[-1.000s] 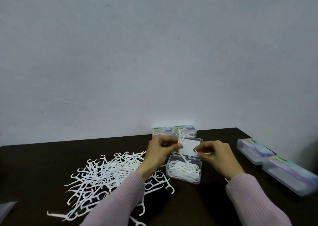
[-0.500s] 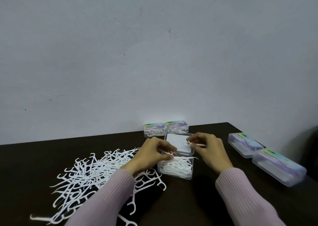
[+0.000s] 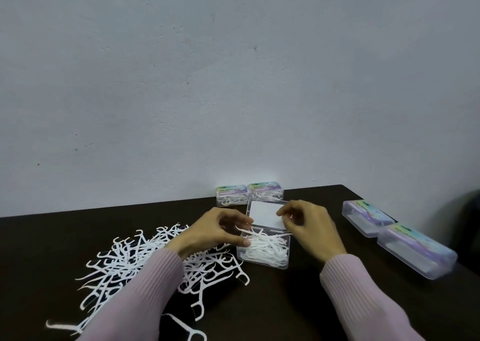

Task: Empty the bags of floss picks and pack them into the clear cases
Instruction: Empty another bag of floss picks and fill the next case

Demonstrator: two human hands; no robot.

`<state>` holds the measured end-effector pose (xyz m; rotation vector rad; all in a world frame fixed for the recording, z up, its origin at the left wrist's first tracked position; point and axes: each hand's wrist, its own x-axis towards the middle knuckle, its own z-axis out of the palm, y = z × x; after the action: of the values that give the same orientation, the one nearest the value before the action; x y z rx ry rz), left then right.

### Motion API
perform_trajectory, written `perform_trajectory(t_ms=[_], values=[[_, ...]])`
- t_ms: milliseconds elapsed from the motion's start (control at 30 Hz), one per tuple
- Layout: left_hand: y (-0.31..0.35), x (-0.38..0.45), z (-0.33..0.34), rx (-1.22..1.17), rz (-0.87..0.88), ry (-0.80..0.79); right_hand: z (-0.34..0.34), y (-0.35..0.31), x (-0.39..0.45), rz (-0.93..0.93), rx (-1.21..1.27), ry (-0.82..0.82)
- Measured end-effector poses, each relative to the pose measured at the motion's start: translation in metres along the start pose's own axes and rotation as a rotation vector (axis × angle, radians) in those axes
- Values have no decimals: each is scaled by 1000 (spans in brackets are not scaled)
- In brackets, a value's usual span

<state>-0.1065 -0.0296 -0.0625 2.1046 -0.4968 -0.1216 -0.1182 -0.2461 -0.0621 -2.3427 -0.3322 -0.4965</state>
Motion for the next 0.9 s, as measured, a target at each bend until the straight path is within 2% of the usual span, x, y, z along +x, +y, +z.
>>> perform_trajectory(t_ms=[67,200,267,567,700,900], values=[[-2,0,-2,12,-9,-4,-7,4,1,55,-42,-46],[-4,0,-2,-32,1,61,-8,8,2,147,-44,-304],[-4,1,1,-36,20,104,-7,8,1,141,-46,-341],[3,6,14,-21,86,225,-3,11,3,145,-7,-207],[7,5,11,-94,105,293,-4,7,2,130,9,-135],[15,5,14,-87,150,352,1,4,0,98,-129,-219]])
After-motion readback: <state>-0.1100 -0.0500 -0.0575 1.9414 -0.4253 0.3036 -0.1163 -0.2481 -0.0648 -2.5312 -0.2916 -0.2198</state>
